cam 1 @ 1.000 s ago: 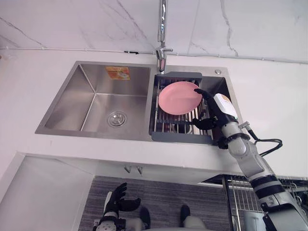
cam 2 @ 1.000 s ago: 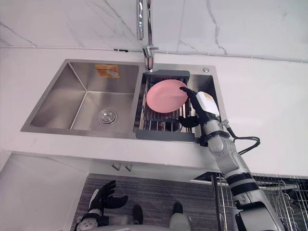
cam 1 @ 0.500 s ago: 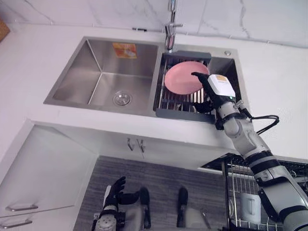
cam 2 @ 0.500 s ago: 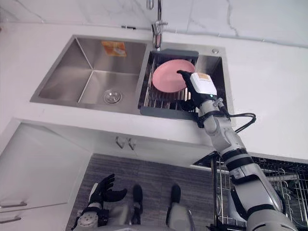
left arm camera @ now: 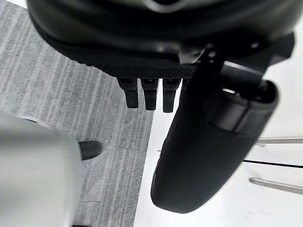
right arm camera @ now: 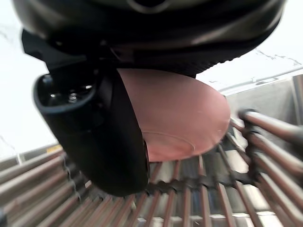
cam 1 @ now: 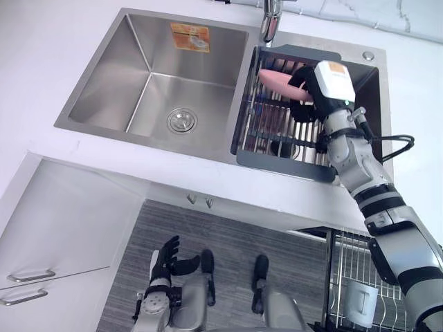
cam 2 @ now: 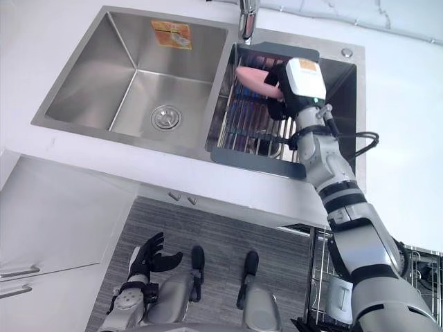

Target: Walk over to the sink, pick up the cup, carry it to the dishwasher, place the cup inside the dishwasher, then close the dishwasher door

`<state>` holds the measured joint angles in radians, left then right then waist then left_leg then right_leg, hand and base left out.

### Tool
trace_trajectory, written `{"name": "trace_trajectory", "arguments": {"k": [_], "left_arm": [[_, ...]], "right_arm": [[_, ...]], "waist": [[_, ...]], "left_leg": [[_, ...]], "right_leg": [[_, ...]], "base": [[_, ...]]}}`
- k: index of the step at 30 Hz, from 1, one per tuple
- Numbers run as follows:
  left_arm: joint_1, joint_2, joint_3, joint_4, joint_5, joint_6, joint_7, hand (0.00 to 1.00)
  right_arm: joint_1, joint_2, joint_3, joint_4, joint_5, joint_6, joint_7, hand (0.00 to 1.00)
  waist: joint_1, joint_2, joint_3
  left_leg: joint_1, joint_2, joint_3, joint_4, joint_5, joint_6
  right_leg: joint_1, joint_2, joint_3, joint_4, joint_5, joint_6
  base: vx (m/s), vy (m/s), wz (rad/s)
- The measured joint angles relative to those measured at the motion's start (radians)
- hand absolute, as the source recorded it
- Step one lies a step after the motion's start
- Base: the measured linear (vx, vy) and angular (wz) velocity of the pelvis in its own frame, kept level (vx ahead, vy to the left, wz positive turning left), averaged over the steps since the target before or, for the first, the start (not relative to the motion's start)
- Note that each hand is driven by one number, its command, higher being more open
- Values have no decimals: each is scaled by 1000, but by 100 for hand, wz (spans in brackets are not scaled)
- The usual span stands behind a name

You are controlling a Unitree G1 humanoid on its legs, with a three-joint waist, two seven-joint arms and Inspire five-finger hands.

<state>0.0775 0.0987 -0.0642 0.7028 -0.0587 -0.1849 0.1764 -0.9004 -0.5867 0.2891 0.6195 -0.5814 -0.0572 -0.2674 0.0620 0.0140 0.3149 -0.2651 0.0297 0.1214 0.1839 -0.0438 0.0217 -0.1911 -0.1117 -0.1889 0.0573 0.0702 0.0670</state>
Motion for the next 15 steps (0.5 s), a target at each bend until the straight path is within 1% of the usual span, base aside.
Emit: {"name": "trace_trajectory", "arguments": {"k": [3,8,10,12,13,14,15], "left_arm": [[-8,-1,2,0,0,1,0,90],[-4,-11,23,0,2,8,-3,90],[-4,-12,30,0,3,9,-4,90],[-3,-12,37,0,21,15,-10,90],[-3,-12,36,0,23,19,-11,90],[-2,-13,36,2,23,27,-13,90],[4,-13,37,2,25,28,-13,90]], "right_arm": [[22,-1,-20,-69,0,15,0,30],[217,0,-138,-404,1,3,-4,30],[290,5,-189,-510,1,-3,-12,30],[373,33,-270,-634,2,-16,-19,30],[392,45,-291,-662,5,-21,-22,30],[439,65,-335,-725,12,-29,-31,30],[493,87,-376,-784,22,-38,-41,30]], "waist": [[-3,2,22],[-8,2,27],[-19,2,27],[-27,-1,25],[-28,-1,25],[-34,-2,24],[-47,-7,22]], "left_leg": [[-7,5,4,18,-15,-4],[-4,13,22,34,-31,-1],[10,16,29,33,-35,0],[38,21,56,27,-43,-2],[47,22,63,27,-47,-1],[66,23,79,26,-56,0],[87,23,87,25,-65,1]], "right_leg": [[-2,4,8,0,-4,-4],[-2,9,24,5,-7,-5],[0,10,32,21,-7,-4],[7,14,63,30,-8,-4],[11,15,72,30,-8,-4],[23,15,85,30,-13,-1],[36,15,100,31,-20,4]], "base": [[-26,9,-7],[38,9,-9],[70,16,-11],[79,24,-28],[49,21,-40],[46,20,-36],[44,20,-34]]}}
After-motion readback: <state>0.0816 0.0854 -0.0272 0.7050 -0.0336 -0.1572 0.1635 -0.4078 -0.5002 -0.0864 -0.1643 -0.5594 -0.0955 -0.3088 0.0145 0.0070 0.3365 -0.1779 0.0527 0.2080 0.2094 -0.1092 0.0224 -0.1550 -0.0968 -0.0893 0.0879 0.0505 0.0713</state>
